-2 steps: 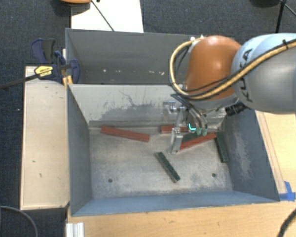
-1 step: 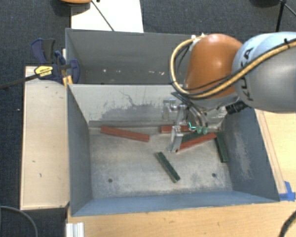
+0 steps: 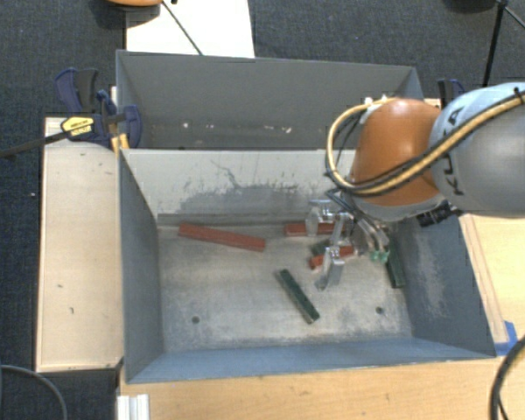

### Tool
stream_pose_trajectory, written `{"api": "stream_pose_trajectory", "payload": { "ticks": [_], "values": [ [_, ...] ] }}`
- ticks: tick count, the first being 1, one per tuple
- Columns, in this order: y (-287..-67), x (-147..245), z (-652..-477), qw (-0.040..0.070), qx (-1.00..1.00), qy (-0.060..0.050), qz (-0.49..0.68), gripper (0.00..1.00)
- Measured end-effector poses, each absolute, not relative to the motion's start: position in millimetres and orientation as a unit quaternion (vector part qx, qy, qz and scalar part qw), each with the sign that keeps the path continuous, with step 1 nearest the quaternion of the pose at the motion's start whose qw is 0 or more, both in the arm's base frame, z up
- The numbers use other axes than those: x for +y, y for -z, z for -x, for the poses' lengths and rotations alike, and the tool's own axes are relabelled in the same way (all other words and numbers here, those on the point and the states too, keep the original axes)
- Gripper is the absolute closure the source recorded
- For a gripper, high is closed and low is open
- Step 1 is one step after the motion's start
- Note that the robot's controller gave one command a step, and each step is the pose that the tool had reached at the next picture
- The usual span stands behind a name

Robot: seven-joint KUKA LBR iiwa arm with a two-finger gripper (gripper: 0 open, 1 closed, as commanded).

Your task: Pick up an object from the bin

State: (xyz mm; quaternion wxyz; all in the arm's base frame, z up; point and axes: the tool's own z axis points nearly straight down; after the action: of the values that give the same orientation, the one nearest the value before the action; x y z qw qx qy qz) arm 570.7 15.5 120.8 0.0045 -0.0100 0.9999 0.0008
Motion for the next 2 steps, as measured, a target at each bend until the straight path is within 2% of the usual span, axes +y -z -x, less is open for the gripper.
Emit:
{"api": "stream_pose_trajectory", "payload": {
  "ticks": [1,2],
  "values": [
    [-78,-4,-569.0,0.0,1.0,0.002,-0.027,0.0],
    [-80,-53,-578.3,0.003,1.0,0.0,-0.02,1.0]
  ]
}}
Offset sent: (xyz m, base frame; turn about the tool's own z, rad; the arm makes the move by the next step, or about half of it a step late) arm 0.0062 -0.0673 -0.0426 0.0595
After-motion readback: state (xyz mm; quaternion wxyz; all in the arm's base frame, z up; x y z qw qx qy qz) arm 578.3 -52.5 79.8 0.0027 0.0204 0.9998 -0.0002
